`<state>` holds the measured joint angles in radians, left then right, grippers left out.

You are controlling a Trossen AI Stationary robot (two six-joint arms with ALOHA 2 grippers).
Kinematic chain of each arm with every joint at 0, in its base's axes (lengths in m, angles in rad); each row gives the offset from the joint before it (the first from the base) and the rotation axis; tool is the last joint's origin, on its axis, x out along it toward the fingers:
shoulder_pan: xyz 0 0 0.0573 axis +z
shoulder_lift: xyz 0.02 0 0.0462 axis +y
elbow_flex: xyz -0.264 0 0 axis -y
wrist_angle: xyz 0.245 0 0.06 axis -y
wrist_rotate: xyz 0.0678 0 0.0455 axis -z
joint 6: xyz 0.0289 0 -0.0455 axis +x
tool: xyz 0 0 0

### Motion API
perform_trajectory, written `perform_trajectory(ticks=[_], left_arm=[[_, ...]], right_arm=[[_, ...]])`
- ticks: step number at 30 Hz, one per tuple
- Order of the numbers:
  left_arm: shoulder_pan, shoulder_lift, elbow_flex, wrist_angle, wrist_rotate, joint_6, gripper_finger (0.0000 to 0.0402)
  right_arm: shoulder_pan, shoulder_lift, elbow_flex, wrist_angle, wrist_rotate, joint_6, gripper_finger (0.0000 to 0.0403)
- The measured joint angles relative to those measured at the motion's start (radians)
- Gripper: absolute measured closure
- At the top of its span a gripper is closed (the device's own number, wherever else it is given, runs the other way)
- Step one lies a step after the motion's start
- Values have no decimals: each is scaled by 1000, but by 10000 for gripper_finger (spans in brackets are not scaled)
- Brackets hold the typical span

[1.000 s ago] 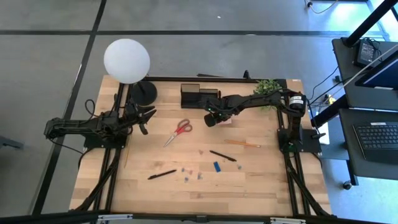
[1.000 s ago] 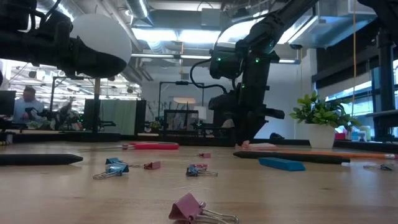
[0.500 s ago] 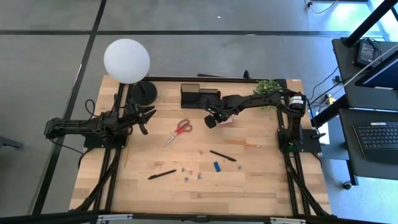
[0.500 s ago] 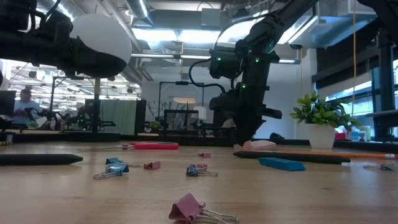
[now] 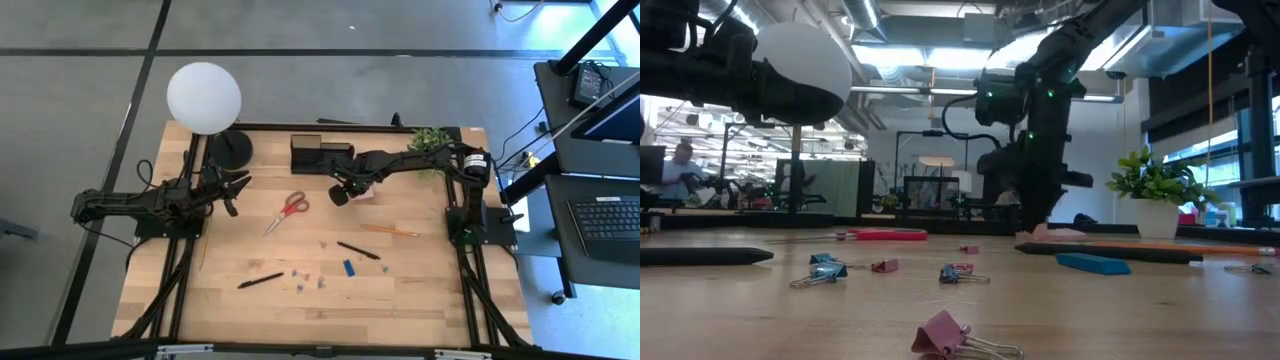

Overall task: Pick and place office supplies into organizer
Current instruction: Put the pink sticky notes into the black desk organizer

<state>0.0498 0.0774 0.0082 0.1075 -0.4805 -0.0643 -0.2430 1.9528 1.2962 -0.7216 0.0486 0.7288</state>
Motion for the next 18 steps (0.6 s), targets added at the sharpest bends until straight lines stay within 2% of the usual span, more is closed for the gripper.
perform_trajectory(ticks=[8, 12, 15, 18], left_arm=[[0, 0, 0, 0, 0, 0, 316], [0, 0, 0, 0, 0, 0, 316], [0, 0, 0, 0, 0, 0, 316], [0, 0, 0, 0, 0, 0, 316]], right_arm=[[27, 0, 203, -156, -153, -106, 401], [49, 0, 345, -207, -157, -186, 401], [62, -2, 458, -236, -152, -304, 401], [75, -2, 566, -284, -75, -463, 401]])
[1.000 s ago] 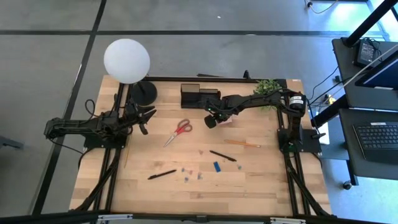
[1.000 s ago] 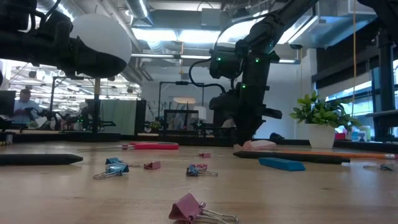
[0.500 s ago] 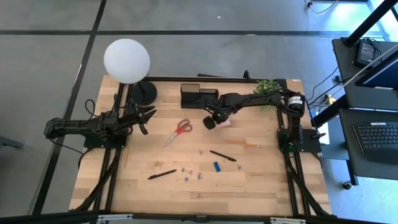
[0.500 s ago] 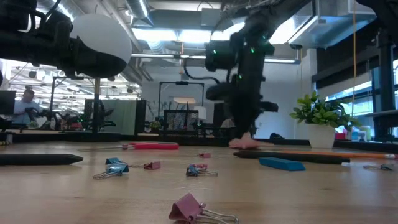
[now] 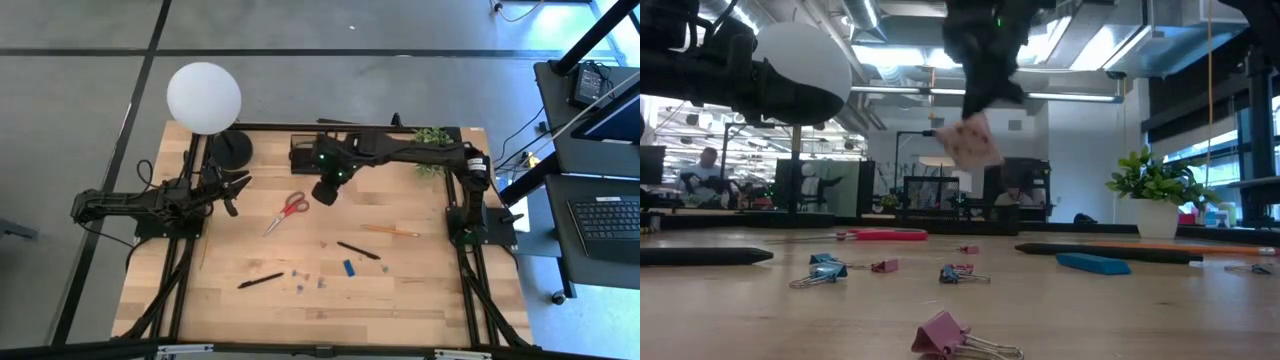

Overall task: Pick and place office supplies into organizer
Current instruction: Put the pink sticky notes into the black desk organizer

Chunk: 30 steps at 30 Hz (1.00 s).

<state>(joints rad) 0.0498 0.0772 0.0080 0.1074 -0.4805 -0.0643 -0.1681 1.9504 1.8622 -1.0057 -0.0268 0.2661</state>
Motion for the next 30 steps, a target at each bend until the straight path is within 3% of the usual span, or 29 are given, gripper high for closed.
perform_trajectory(ticks=[7, 14, 30], left_arm=[[0, 0, 0, 0, 0, 0, 316], [0, 0, 0, 0, 0, 0, 316], [0, 0, 0, 0, 0, 0, 316]], right_arm=[[22, -4, 129, -147, 322, -490, 401], [-28, -2, 59, -126, 304, -690, 401], [-104, -3, -197, 107, 268, -829, 402]])
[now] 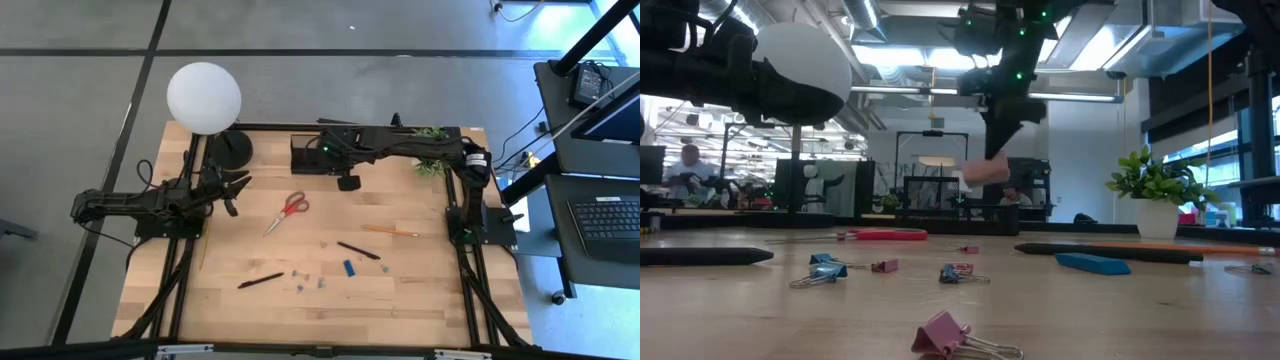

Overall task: Pick and place office supplies into organizer
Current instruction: Put the pink sticky notes into the black desk organizer

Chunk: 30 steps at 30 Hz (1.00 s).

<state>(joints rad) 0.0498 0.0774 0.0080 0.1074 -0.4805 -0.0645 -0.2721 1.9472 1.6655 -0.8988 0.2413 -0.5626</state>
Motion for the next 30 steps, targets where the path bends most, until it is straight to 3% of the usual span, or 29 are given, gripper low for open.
perform_trajectory(ticks=[18, 23, 30], left_arm=[[0, 0, 0, 0, 0, 0, 316], [0, 0, 0, 0, 0, 0, 316], [0, 0, 0, 0, 0, 0, 316]], right_arm=[[-32, -17, -4, 39, -2, -155, 402], [-73, -52, -6, 30, -76, -158, 402], [-103, -160, -174, 168, -78, -188, 403]])
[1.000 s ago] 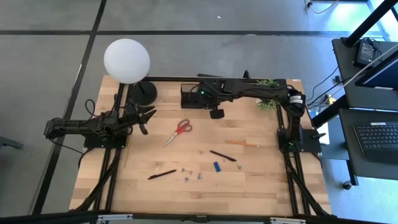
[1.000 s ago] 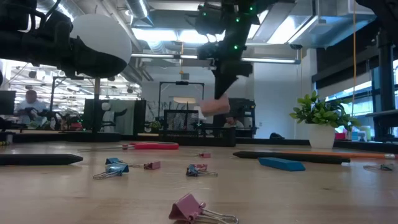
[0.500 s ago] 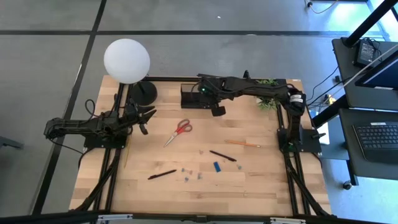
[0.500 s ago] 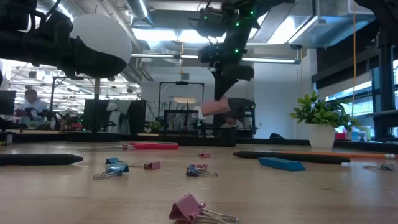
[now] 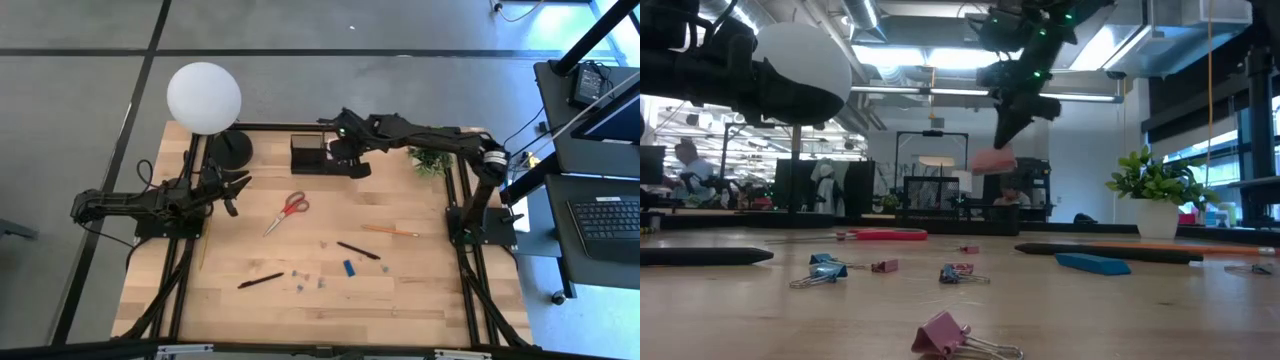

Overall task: Pick and place office supplies into organizer
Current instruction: Put the pink sticky notes into the black desk organizer

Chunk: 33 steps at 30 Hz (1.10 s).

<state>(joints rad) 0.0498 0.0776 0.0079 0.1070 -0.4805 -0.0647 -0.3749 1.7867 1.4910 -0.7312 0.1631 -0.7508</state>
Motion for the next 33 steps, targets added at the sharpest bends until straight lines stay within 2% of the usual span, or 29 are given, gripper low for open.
perform_trajectory(ticks=[3, 7, 14, 27, 33], left_arm=[[0, 0, 0, 0, 0, 0, 316], [0, 0, 0, 1, -1, 0, 316], [0, 0, 0, 1, 0, 0, 316], [0, 0, 0, -2, -4, 0, 316], [0, 0, 0, -2, -35, 0, 316]], right_arm=[[-1, -56, -127, 131, 1, -20, 403], [-1, -105, -208, 283, 1, -44, 403], [-5, -91, -216, 310, -38, -47, 403], [-35, 3, -216, 338, -44, -39, 403], [-36, 7, -217, 340, -50, 11, 403]])
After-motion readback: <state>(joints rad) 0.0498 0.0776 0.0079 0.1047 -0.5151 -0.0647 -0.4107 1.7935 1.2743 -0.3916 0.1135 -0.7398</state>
